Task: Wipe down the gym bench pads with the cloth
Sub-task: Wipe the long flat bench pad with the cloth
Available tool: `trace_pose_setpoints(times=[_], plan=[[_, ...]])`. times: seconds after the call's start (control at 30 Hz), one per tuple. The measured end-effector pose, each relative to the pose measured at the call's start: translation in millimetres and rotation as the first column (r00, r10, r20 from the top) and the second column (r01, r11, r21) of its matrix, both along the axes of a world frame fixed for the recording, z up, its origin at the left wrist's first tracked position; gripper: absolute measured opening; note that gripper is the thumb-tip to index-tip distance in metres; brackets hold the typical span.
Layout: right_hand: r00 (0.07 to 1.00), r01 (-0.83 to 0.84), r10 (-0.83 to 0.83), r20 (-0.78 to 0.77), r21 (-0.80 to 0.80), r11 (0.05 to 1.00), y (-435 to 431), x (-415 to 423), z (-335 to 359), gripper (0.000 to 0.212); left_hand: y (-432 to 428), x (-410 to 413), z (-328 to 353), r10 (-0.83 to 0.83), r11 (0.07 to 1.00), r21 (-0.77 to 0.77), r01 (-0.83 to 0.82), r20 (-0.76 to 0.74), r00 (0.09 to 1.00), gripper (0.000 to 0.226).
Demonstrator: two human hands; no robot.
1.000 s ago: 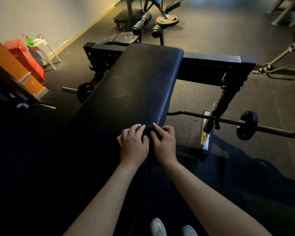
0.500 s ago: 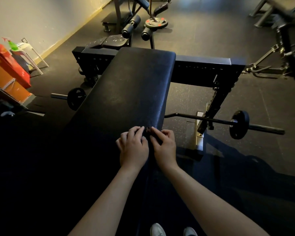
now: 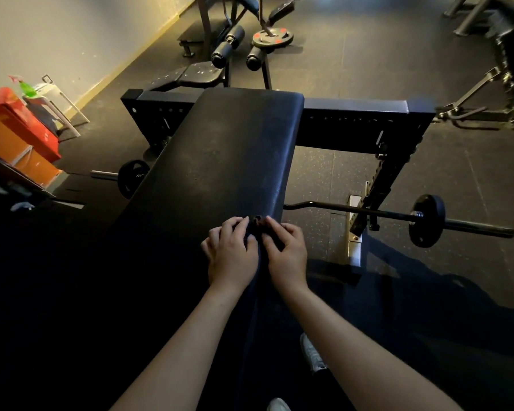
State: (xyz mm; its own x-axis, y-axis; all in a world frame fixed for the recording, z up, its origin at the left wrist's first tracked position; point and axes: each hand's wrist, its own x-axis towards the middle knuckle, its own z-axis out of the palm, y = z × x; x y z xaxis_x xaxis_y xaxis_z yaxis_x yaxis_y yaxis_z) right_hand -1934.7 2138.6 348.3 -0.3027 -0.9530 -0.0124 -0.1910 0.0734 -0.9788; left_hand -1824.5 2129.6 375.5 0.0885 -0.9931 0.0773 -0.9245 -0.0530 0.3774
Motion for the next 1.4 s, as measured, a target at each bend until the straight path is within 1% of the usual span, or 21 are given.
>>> trace_pose_setpoints(times=[0.07, 0.17, 0.3, 0.37, 0.47, 0.57, 0.67, 0.73, 0.87, 0.93, 1.0, 1.1, 1.23, 1.3, 1.4], plan=[[1.000, 0.011, -0.011, 0.012, 0.003, 1.000, -8.7, -3.3, -4.5, 0.037, -11.4, -6.2, 0.0, 0.005, 1.000, 0.002, -0.005, 0.000, 1.000, 0.044], [0.997, 0.047, -0.049, 0.065, 0.032, 0.998, -44.7, -12.6, -7.5, 0.035, -28.9, -16.1, -0.3, -0.001, 1.000, 0.006, 0.001, 0.011, 1.000, 0.043], [0.992, 0.022, -0.030, 0.120, 0.072, 0.997, -105.1, -35.7, -2.8, 0.035, -48.7, -28.3, -0.8, -0.001, 1.000, -0.006, 0.001, 0.022, 1.000, 0.044], [0.990, 0.024, -0.039, 0.139, 0.108, 0.994, -121.4, -39.9, 2.8, 0.036, -53.3, -31.9, -2.1, 0.004, 1.000, -0.007, -0.004, 0.027, 1.000, 0.044], [0.992, 0.007, -0.020, 0.126, 0.097, 0.995, -108.0, -36.4, 7.6, 0.037, -54.5, -32.3, -3.6, 0.007, 1.000, -0.020, -0.007, 0.016, 1.000, 0.042], [0.997, -0.065, 0.061, 0.042, 0.083, 0.994, -72.3, -40.3, 5.4, 0.039, -54.3, -33.0, -3.4, 0.033, 0.998, -0.047, -0.035, -0.034, 0.999, 0.039], [0.993, -0.121, 0.121, 0.003, 0.063, 0.991, -48.6, -42.3, -0.3, 0.040, -55.4, -33.8, -6.1, 0.039, 0.997, -0.069, -0.040, -0.020, 0.999, 0.038], [0.995, -0.104, 0.104, 0.005, 0.057, 0.993, -55.0, -42.5, -2.2, 0.039, -57.1, -33.8, -7.7, 0.036, 0.997, -0.068, -0.036, 0.003, 0.999, 0.038], [0.998, -0.012, 0.007, 0.067, 0.080, 0.997, -113.7, -47.6, 8.6, 0.035, -59.1, -35.0, -7.3, 0.021, 0.998, -0.056, -0.019, 0.038, 0.999, 0.040], [0.996, -0.032, 0.022, 0.090, 0.114, 0.993, -136.1, -49.1, 17.9, 0.036, -58.9, -34.9, -7.2, 0.022, 0.998, -0.059, -0.019, 0.065, 0.998, 0.041], [0.997, -0.075, 0.072, 0.032, 0.112, 0.991, -134.2, -48.4, 20.1, 0.037, -59.1, -34.1, -8.5, 0.024, 0.998, -0.063, -0.019, 0.075, 0.997, 0.041], [0.992, -0.114, 0.117, -0.039, 0.054, 0.992, -99.2, -46.8, 11.4, 0.037, -60.6, -34.7, -9.7, 0.036, 0.998, -0.058, -0.033, 0.061, 0.998, 0.040], [0.992, -0.126, 0.127, -0.025, 0.039, 0.991, -72.1, -44.2, -1.0, 0.039, -66.4, -37.9, -10.2, 0.051, 0.998, -0.051, -0.048, 0.054, 0.997, 0.040], [0.994, -0.106, 0.107, -0.014, 0.034, 0.994, -85.0, -46.0, -0.8, 0.037, -72.9, -40.4, -9.0, 0.050, 0.998, -0.048, -0.047, 0.049, 0.998, 0.039], [0.997, -0.079, 0.079, 0.006, 0.061, 0.995, -132.1, -54.0, 5.6, 0.035, -81.8, -44.1, -7.2, 0.050, 0.998, -0.042, -0.048, 0.057, 0.997, 0.041]])
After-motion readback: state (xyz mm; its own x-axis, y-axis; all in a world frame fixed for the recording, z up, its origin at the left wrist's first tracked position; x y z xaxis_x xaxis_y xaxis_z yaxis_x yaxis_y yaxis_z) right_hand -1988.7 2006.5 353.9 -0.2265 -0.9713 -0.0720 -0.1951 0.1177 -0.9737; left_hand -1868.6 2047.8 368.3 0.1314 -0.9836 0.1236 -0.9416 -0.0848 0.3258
